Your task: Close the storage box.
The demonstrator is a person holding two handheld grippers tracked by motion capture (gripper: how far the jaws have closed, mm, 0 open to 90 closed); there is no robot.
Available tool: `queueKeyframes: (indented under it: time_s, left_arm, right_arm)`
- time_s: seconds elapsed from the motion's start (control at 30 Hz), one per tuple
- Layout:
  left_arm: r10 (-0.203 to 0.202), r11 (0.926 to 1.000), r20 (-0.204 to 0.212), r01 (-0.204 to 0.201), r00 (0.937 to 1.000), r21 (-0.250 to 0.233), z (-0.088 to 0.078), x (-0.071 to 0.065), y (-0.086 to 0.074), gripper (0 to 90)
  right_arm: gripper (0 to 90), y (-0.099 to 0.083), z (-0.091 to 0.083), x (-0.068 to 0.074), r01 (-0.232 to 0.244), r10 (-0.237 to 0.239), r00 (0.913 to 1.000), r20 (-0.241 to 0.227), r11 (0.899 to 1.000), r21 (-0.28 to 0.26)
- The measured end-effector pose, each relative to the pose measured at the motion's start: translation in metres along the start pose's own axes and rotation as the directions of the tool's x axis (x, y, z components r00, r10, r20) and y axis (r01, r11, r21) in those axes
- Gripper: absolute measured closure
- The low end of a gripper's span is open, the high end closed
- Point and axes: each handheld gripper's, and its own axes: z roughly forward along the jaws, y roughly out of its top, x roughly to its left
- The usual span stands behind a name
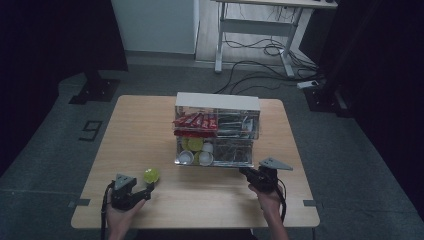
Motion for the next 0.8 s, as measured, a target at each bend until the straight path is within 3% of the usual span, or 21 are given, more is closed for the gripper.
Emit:
queueKeyframes:
  time_s: [0.47, 0.73, 0.8]
  left_arm:
    - [0.004, 0.9998, 0.006, -0.004, 1.0, 0.017, 0.0016, -0.0008, -0.0005, 25.7]
    - [0.004, 0.9998, 0.012, -0.005, 0.9999, 0.018, 0.0017, -0.0014, -0.0006, 25.7]
    - [0.005, 0.9997, 0.011, -0.005, 0.9999, 0.022, 0.0027, -0.0014, -0.0008, 25.7]
  right_arm:
    - [88.2, -0.0076, 0.0069, -0.0027, -0.003, 0.004, 0.9999, -0.016, 0.997, 0.078]
    - [88.1, -0.0087, 0.0087, -0.0016, -0.001, 0.004, 0.9995, -0.031, 0.996, 0.092]
    - [87.9, -0.0074, 0.0091, 0.0041, 0.012, -0.008, 0.9987, -0.05, 0.996, 0.092]
